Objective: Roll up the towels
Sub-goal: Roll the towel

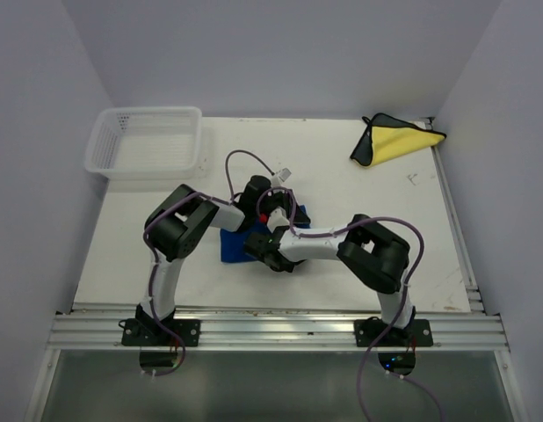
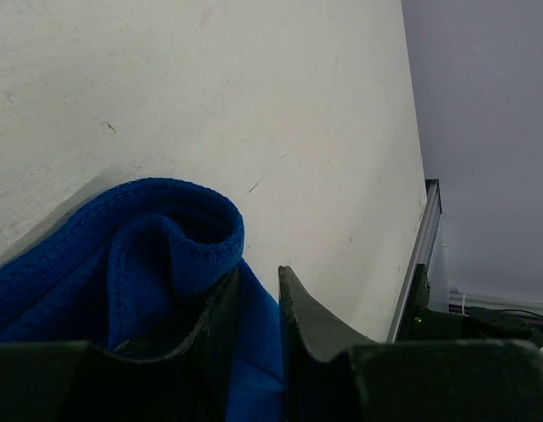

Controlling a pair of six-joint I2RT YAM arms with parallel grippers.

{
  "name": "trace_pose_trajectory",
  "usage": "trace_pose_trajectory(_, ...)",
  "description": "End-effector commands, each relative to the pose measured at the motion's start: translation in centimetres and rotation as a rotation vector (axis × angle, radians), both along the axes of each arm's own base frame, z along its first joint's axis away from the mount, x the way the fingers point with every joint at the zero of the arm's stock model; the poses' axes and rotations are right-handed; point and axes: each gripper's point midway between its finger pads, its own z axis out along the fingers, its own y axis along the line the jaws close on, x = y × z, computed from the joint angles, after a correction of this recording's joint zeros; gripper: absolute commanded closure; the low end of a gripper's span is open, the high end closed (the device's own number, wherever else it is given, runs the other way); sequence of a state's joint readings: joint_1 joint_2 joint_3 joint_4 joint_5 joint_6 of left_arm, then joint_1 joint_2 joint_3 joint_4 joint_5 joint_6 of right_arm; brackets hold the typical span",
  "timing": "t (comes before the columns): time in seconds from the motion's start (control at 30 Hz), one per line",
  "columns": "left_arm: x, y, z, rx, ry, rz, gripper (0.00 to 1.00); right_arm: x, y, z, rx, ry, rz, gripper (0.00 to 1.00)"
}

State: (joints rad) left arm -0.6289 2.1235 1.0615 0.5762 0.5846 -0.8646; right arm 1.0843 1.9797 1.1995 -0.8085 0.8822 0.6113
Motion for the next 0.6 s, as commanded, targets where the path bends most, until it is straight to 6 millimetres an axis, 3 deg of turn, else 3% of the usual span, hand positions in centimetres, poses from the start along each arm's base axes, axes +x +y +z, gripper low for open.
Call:
trace_pose_trajectory(0.0, 0.3, 1.8, -2.8, 0.132, 0.003, 0.056, 0.71, -0.4, 0.8, 0.2, 0.146, -0.003, -0.050, 0.93)
trace_pose_trajectory(0.27, 0.5, 2.4, -3.2, 0.162, 0.003, 0.082, 0.72, -1.5, 1.6, 2.4, 0.346, 0.000, -0.100, 0.55)
trace_pose_trajectory(0.4, 0.3, 2.7, -3.6, 0.170, 0.012, 0.091, 0.72, -2.5, 1.3, 4.0, 0.466, 0.004, -0.108, 0.50)
trace_pose_trajectory(0.43, 0.2, 2.7, -3.5, 0.169, 0.011, 0.092, 0.72, -2.4, 1.8, 5.3, 0.549, -0.016, -0.104, 0.50)
trace_pose_trajectory(0.5, 0.3, 2.8, -3.5, 0.168, 0.010, 0.095, 0.72, -3.2, 1.3, 5.0, 0.609, 0.006, -0.116, 0.49)
trace_pose_trajectory(0.53, 0.2, 2.7, -3.5, 0.167, 0.012, 0.095, 0.72, -3.0, 1.6, 6.4, 0.701, -0.022, -0.121, 0.48)
trace_pose_trajectory(0.57, 0.3, 2.8, -3.4, 0.166, 0.010, 0.096, 0.72, -3.6, 0.9, 5.6, 0.720, -0.002, -0.139, 0.48)
